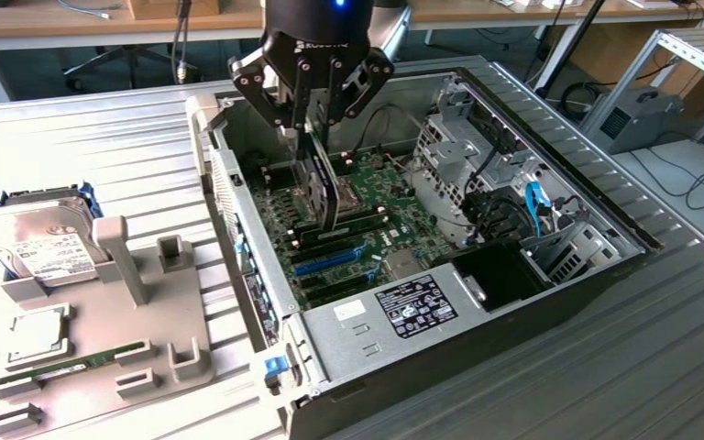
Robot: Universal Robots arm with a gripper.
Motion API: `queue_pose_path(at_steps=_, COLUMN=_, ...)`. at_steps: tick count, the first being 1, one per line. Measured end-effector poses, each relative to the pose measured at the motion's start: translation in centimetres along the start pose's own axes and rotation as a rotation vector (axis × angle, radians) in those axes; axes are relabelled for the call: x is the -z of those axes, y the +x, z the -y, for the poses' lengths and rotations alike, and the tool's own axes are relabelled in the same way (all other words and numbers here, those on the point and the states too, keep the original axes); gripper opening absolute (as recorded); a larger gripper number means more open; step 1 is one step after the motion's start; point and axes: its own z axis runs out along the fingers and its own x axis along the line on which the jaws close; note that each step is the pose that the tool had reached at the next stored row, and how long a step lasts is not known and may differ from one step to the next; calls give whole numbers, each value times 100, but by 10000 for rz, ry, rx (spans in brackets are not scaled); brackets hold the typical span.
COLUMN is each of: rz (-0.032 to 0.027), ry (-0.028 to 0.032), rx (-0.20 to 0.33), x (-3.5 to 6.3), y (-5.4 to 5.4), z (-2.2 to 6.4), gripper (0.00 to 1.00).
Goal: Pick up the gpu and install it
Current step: 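Pick up the gpu and move the gpu toward the slot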
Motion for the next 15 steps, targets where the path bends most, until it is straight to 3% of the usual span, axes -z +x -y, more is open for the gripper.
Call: queue_pose_path(at_steps=15, rz=0, ry=4, rx=0, x=-11, y=-66, z=-7, gripper=26)
